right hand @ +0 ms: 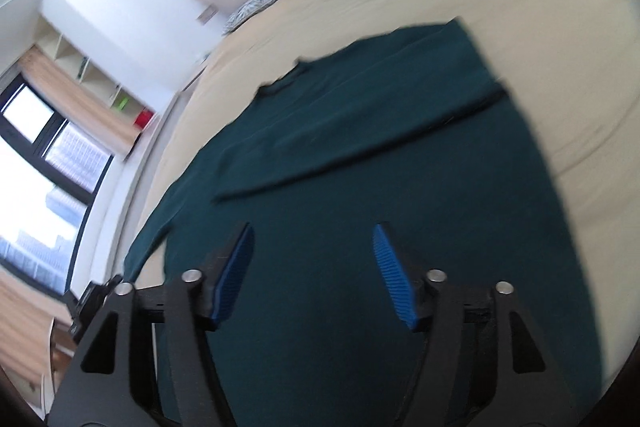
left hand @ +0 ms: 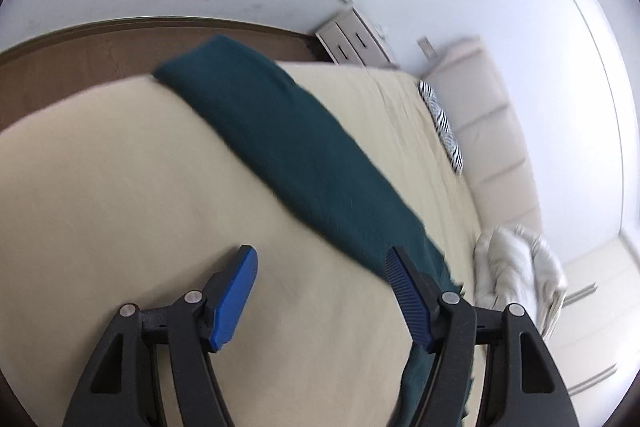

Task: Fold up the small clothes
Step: 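Lift the sleeve with the left gripper and lay it across the body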

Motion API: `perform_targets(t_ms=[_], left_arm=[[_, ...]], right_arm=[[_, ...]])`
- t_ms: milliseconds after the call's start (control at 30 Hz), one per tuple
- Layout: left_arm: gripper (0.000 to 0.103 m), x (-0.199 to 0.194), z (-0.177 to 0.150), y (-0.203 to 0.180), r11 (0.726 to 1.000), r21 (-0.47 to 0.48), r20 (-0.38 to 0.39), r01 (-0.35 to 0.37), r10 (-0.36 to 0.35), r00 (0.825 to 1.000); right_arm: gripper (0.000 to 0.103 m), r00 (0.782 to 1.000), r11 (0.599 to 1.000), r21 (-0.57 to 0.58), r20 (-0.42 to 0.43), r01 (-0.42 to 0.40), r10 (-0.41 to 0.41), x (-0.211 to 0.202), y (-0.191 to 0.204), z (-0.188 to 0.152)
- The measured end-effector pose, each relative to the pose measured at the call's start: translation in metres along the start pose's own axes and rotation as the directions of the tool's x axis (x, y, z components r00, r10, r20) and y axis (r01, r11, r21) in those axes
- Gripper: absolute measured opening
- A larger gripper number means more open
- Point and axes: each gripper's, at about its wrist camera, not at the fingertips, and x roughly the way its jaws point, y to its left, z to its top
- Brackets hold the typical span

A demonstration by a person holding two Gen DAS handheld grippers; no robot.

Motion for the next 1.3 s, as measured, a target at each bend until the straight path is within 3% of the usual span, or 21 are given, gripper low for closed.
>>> perform_targets(t_ms=[133, 333, 433, 533, 567, 733, 867, 967, 1000, 1067, 1167, 1233, 1267, 1300], left_arm=[[0.070, 0.008, 0.028, 0.025, 0.986, -0.158, 0.040, 0.060, -0.054, 0.998], [0.066, 0.032, 0.063, 0.052, 0.917, -0.367, 0.094, 0.155, -0.129, 0.987], [0.054, 0.038, 0.070, 0.063, 0.871, -0.455, 0.115, 0.185, -0.148, 0.982], [0.030, 0.040, 0.071, 0.065, 0.875, -0.458, 0.105, 0.157, -0.122, 0.987], [0.019, 0.040, 0.071, 0.064, 0.885, -0.447, 0.096, 0.129, -0.096, 0.991], [0.008, 0.035, 0.057, 0.029, 0.943, -0.330, 0.083, 0.043, -0.016, 0.996], [0.008, 0.037, 0.043, -0.061, 0.998, -0.065, 0.088, -0.011, 0.017, 0.996], [0.008, 0.042, 0.018, -0.134, 0.985, 0.168, 0.094, -0.042, 0.027, 0.995], [0.008, 0.049, 0.004, -0.164, 0.960, 0.272, 0.094, -0.059, 0.034, 0.995], [0.008, 0.064, -0.036, -0.222, 0.878, 0.473, 0.082, -0.072, 0.037, 0.996], [0.008, 0.090, -0.107, -0.285, 0.715, 0.696, 0.052, -0.066, 0.042, 0.998], [0.009, 0.111, -0.154, -0.317, 0.605, 0.794, 0.027, -0.054, 0.055, 0.998], [0.009, 0.119, -0.170, -0.327, 0.565, 0.823, 0.021, -0.053, 0.062, 0.998], [0.009, 0.129, -0.198, -0.338, 0.502, 0.863, 0.018, -0.052, 0.073, 0.997]], right_arm=[[0.067, 0.998, 0.999, 0.003, -0.049, -0.048, 0.049, 0.009, 0.027, -0.019], [0.067, 0.998, 0.998, -0.022, -0.045, -0.053, 0.052, -0.001, 0.045, -0.027], [0.067, 0.998, 0.999, -0.010, -0.051, -0.048, 0.047, -0.004, 0.045, -0.031], [0.067, 0.997, 0.999, -0.011, -0.059, -0.048, 0.047, -0.001, 0.041, -0.030], [0.067, 0.997, 0.999, -0.008, -0.063, -0.050, 0.049, 0.000, 0.040, -0.032], [0.067, 0.996, 0.998, 0.020, -0.063, -0.066, 0.067, -0.001, 0.031, -0.034], [0.067, 0.996, 0.996, 0.039, -0.037, -0.077, 0.078, -0.008, 0.016, -0.032], [0.067, 0.997, 0.994, 0.080, -0.018, -0.080, 0.081, -0.014, -0.002, -0.030], [0.067, 0.997, 0.993, 0.094, -0.010, -0.078, 0.079, -0.017, -0.009, -0.029], [0.067, 0.998, 0.991, 0.117, 0.003, -0.070, 0.070, -0.021, -0.020, -0.029], [0.067, 0.998, 0.986, 0.154, 0.028, -0.063, 0.059, -0.032, -0.041, -0.029], [0.067, 0.998, 0.982, 0.177, 0.043, -0.059, 0.052, -0.038, -0.053, -0.029], [0.067, 0.998, 0.980, 0.189, 0.051, -0.056, 0.048, -0.041, -0.060, -0.029], [0.067, 0.997, 0.978, 0.200, 0.059, -0.054, 0.043, -0.044, -0.066, -0.029]])
